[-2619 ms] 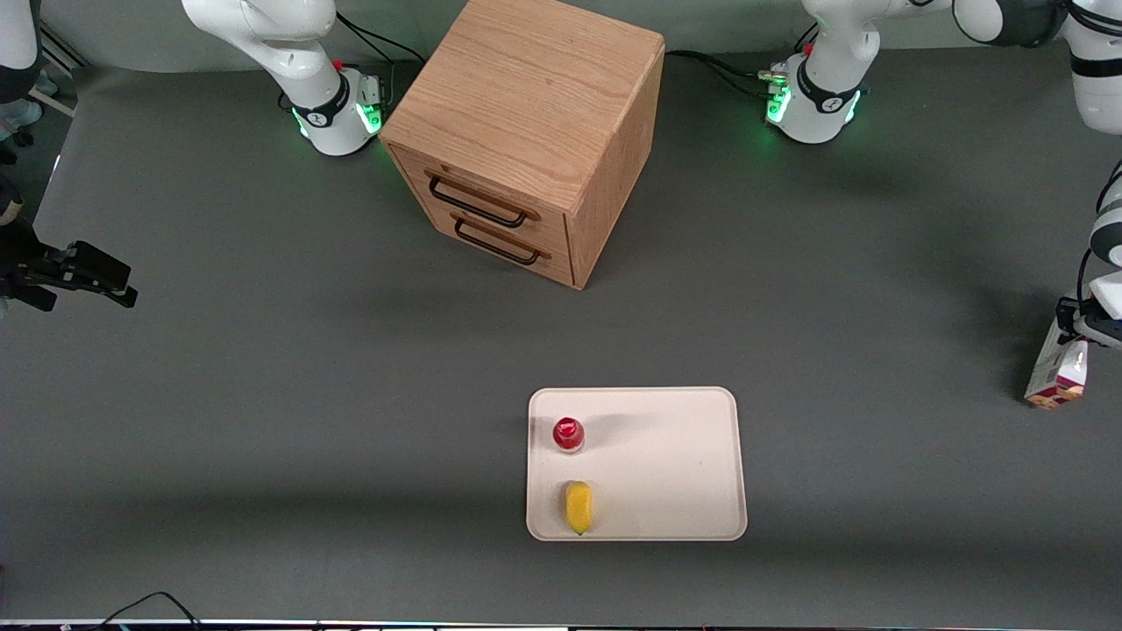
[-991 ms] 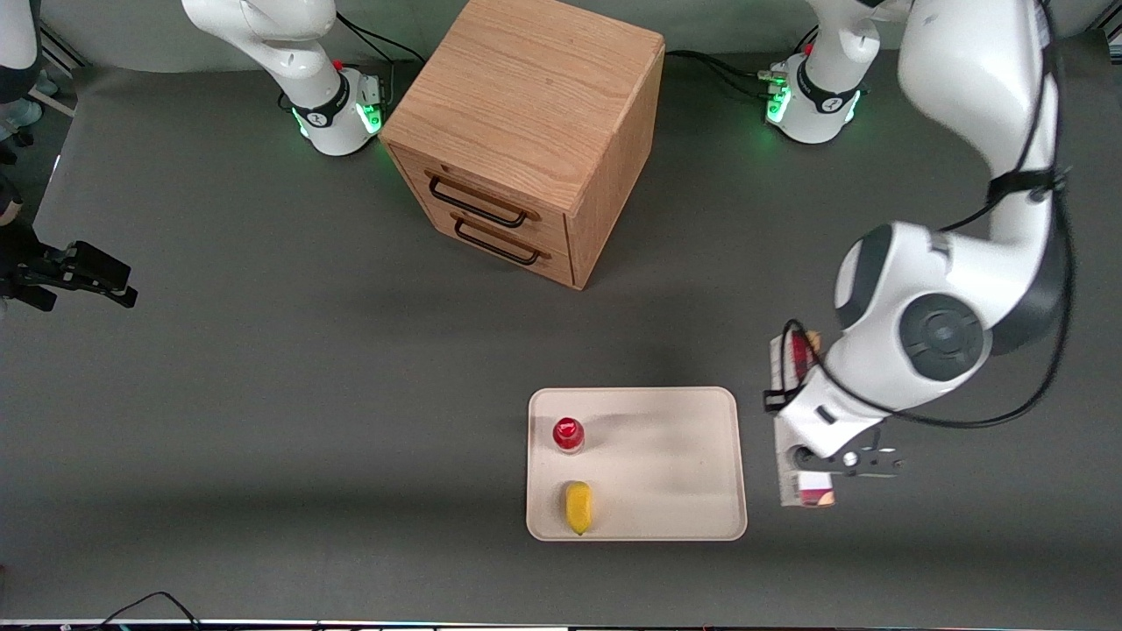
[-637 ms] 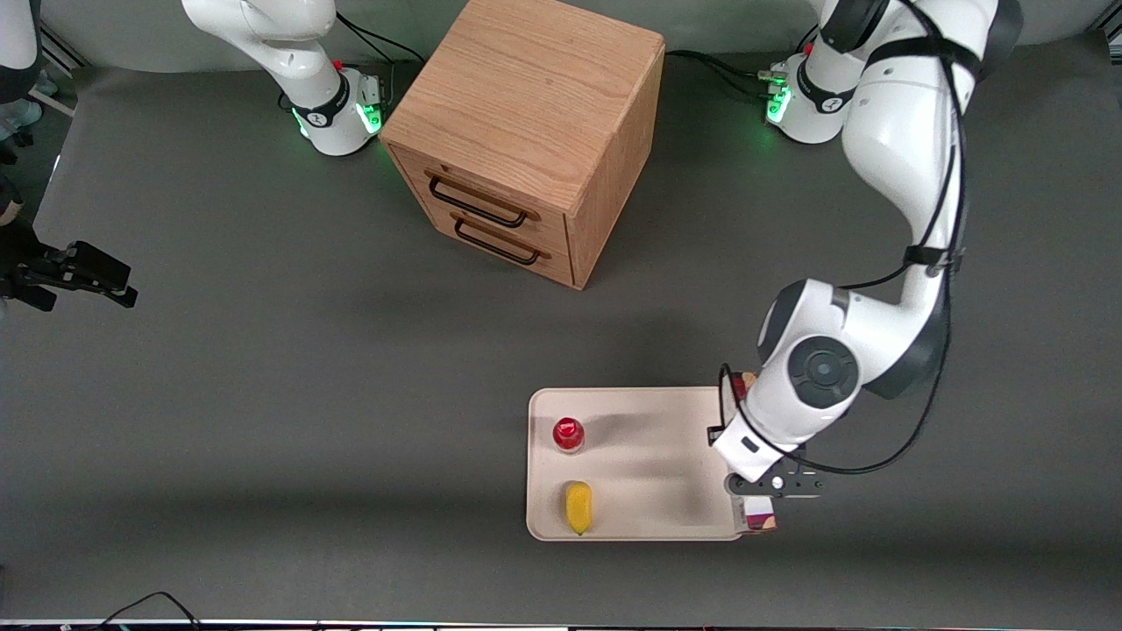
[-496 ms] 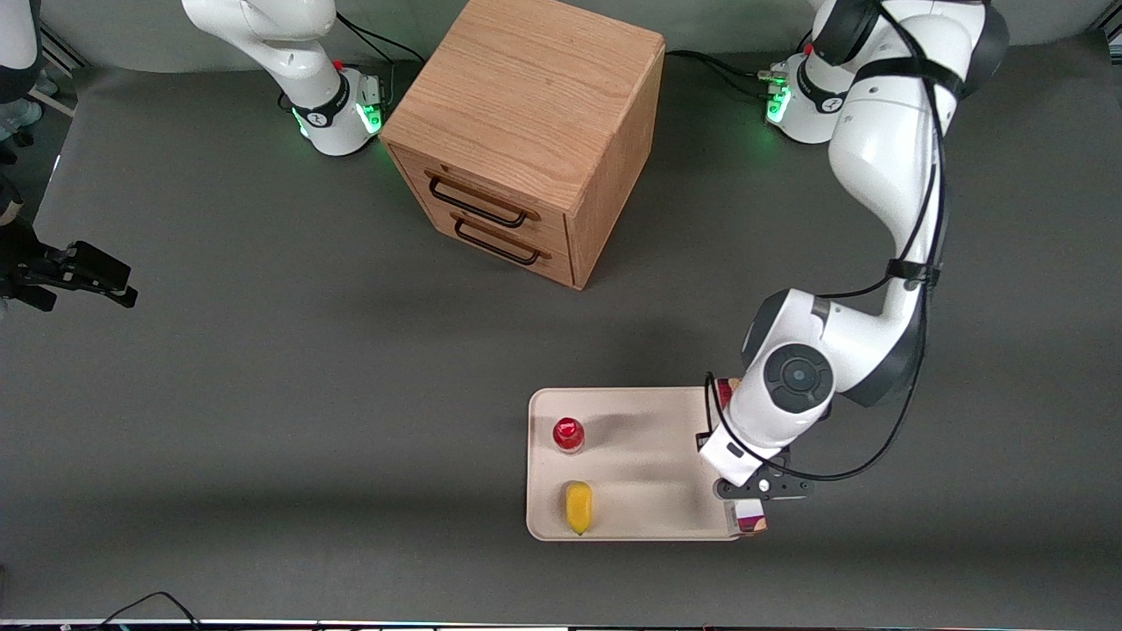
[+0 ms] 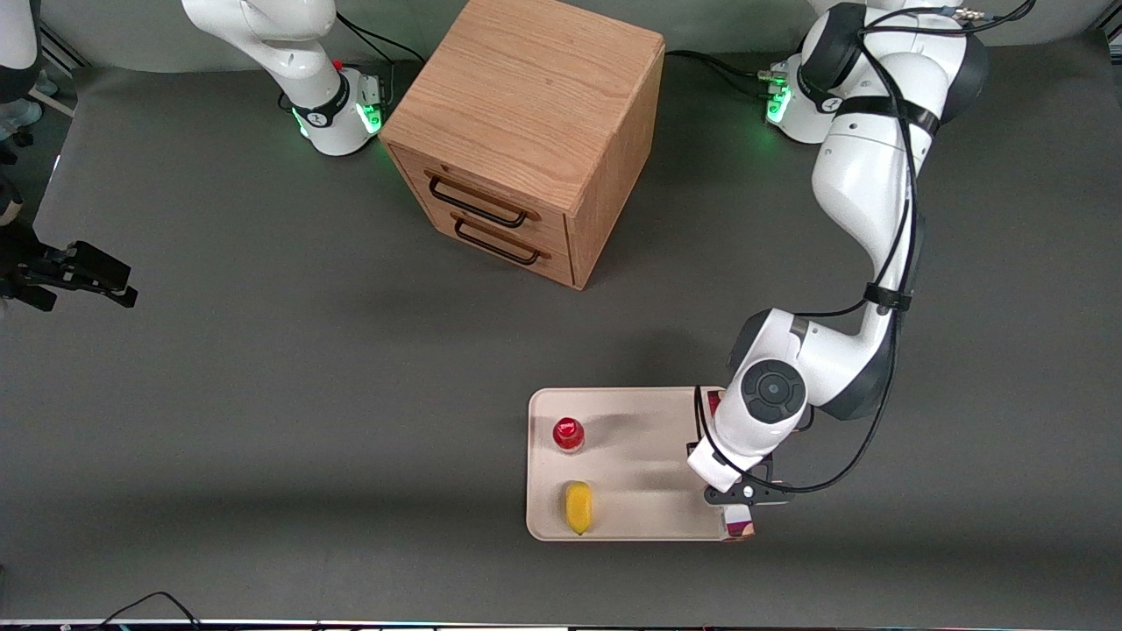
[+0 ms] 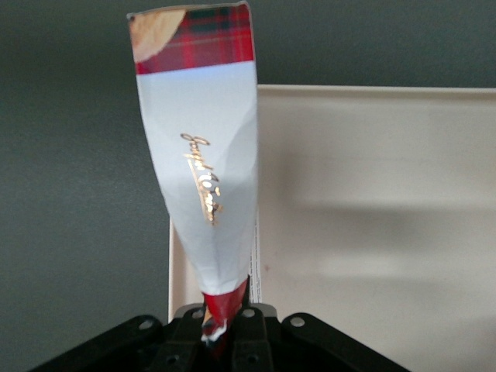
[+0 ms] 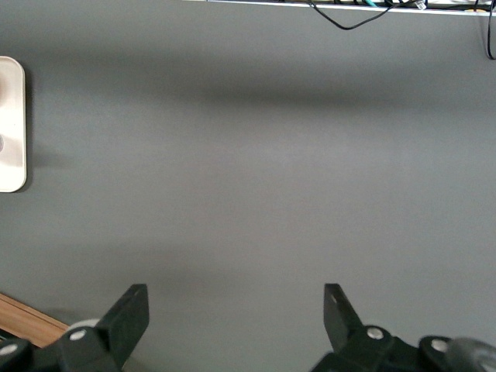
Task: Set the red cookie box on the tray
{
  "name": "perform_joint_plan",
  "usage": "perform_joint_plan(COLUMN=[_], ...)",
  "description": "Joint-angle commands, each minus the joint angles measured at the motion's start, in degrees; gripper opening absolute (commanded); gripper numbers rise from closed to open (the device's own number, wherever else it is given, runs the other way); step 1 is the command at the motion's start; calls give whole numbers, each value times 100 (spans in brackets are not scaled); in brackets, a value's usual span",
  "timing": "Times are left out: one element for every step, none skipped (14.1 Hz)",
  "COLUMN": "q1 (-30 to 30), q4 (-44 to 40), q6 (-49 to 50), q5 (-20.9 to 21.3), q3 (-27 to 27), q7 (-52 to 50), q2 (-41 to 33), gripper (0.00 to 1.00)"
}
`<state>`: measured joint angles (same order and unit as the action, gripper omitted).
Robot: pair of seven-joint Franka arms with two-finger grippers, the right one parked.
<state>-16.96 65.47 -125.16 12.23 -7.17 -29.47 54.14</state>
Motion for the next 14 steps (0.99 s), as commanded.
perform_joint_plan(q1=[-26, -26, -26, -26, -26, -18, -9, 9, 35, 70, 140, 202, 228, 281], q4=[-184, -175, -174, -166, -166, -166, -166, -183, -192, -201, -210, -210, -149, 26], q6=[-183, -210, -219, -210, -202, -175, -158, -70, 9, 279, 647, 982, 1272, 1467], q5=[113, 113, 105, 105, 105, 122, 131, 131, 122, 122, 105, 87, 78, 78], q3=[-30, -38, -38, -38, -38, -30, -30, -38, -30, -21, -30, -4, 23, 58], q7=[11, -15, -24, -24, -7, 28, 46, 46, 55, 90, 238, 474, 720, 897], q2=[132, 150, 176, 176, 167, 159, 141, 89, -34, -209, -419, -665, -972, -1254], gripper=[2, 17, 33, 41, 52, 78, 100, 100, 100, 100, 100, 100, 100, 100])
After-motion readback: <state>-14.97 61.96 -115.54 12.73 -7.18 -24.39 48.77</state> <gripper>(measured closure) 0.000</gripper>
